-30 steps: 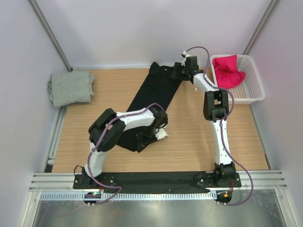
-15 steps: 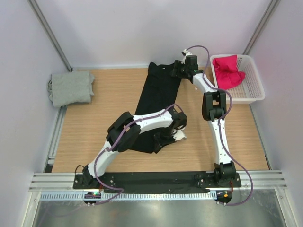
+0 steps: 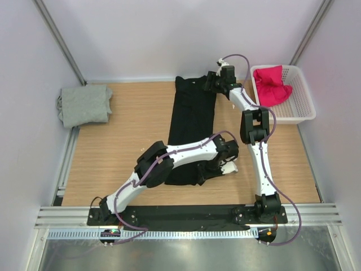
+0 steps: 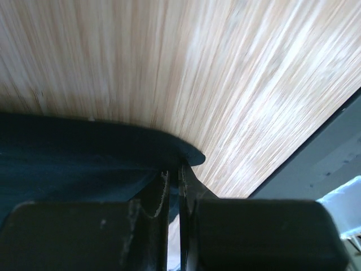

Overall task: Fold and stack the t-shirts
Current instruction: Fold the tshirt

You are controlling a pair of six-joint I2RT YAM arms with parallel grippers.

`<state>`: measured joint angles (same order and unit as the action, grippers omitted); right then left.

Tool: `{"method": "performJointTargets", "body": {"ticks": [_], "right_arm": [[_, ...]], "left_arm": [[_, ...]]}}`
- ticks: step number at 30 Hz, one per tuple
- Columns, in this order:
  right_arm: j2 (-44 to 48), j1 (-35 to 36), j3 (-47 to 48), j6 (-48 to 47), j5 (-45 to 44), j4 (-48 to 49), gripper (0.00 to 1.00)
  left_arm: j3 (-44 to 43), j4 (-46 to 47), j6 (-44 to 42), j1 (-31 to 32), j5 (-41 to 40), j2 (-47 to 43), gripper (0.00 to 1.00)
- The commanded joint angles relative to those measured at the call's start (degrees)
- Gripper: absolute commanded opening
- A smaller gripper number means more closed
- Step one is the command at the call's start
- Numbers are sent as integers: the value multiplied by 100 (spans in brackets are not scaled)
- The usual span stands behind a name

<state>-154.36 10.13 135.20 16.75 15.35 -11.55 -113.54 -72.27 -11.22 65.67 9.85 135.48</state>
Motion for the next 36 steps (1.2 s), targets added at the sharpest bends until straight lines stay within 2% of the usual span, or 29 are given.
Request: {"method": "performJointTargets", "body": {"ticks": [1, 7, 11, 12, 13, 14, 15, 17, 18, 20, 24, 25, 27, 29, 31, 32, 33, 34, 36], "right_arm": [[81, 85, 51, 47, 38, -5, 69], [442, 112, -326, -171, -41, -66, 69], [1099, 121, -616, -505, -435, -198, 71], [1275, 121, -713, -585, -533, -216, 71], [1460, 112, -801, -672, -603, -251, 72], [1871, 112, -1002, -839, -673, -321, 72], [2092, 103, -1134, -901, -839, -356, 72], [2602, 112, -1635, -972, -972, -435, 73], [3100, 103, -1828, -1007, -1051, -462, 73], [3665, 86, -2434, -990, -1157, -610, 73], [5236, -37, -3402, -552, -1018, -1313, 72], [5424, -133, -3673, -385, -738, -1741, 72], [5819, -230, -4034, -60, -394, -2095, 72], [6408, -301, -4781, 389, 124, -2325, 72], [7056, -293, -5613, 582, 492, -2439, 72], [7252, -301, -5888, 662, 608, -2466, 72], [7471, -292, -6143, 697, 696, -2527, 72], [7656, -292, -6624, 733, 767, -2571, 72], [8088, -301, -7058, 812, 1039, -2633, 72]], "left_arm": [[-248, 565, -187, 156, -97, 250, 4], [-432, 767, -205, 306, -351, 251, 8], [-581, 724, -301, 368, -711, 163, 31], [-617, 671, -328, 376, -782, 93, 41], [-635, 618, -380, 368, -835, 23, 47], [-600, 618, -424, 368, -940, -178, 63], [-582, 618, -416, 368, -932, -276, 68], [-486, 556, -329, 350, -932, -478, 73], [-398, 539, -284, 341, -932, -722, 77], [13, 530, -249, 324, -923, -1109, 77], [911, 600, -82, 210, -1160, -2565, 80], [1086, 644, -21, 157, -1230, -2797, 80], [1455, 644, 128, -70, -1466, -3184, 80], [1667, 775, 234, -334, -1477, -3668, 82], [1809, 985, 662, -878, -1460, -4062, 84], [1774, 1004, 918, -1376, -1346, -4134, 87], [1695, 943, 1094, -1668, -1110, -4213, 86], [1729, 925, 1653, -1924, -542, -4258, 86], [1957, 1099, 1982, -2504, -291, -4494, 85]]}}
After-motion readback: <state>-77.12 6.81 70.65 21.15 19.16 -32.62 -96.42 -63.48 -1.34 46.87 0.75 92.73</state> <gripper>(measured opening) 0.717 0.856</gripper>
